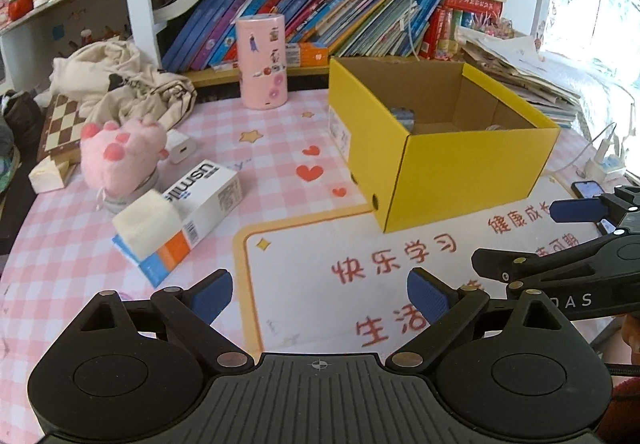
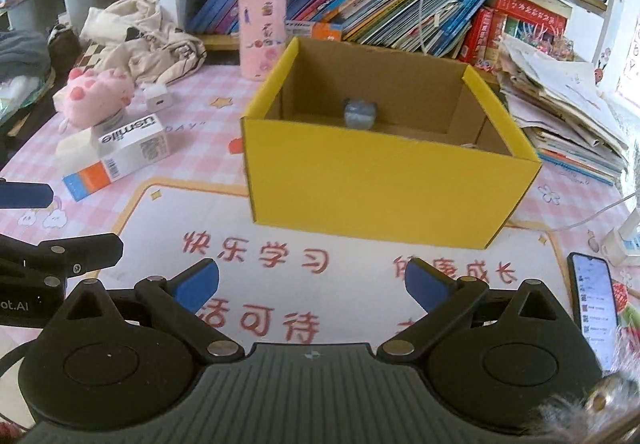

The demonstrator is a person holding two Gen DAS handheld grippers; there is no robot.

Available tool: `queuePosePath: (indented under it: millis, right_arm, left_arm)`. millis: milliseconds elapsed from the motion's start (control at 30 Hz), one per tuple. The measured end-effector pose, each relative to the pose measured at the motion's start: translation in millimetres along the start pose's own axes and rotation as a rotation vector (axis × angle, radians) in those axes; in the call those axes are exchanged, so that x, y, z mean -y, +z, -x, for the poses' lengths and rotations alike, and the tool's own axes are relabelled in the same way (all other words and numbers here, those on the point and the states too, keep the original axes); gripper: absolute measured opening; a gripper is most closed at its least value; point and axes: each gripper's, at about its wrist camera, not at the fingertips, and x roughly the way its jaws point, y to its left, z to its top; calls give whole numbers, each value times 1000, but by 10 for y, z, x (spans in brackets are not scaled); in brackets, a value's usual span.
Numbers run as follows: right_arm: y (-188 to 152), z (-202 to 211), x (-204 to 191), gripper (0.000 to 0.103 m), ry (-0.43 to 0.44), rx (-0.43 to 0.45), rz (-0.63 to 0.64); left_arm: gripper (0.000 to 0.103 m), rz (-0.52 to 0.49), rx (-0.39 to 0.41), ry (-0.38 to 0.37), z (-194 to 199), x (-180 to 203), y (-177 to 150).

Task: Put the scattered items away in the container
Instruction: 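Lift both tools out of the yellow box and pull back, then grasp the white foam block with the left tool while the right approaches the usmile box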

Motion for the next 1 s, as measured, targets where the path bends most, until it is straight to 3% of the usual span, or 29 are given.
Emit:
queuePosePath:
  millis: [500, 1000]
  right_arm:
    - [5, -39, -543, 103, 59, -20, 92]
    - [158, -91, -1011, 103, 103, 4, 196]
  left_arm:
    - [97, 86, -16, 59, 175, -444, -224]
    - [97, 177, 20, 112, 317, -879, -316]
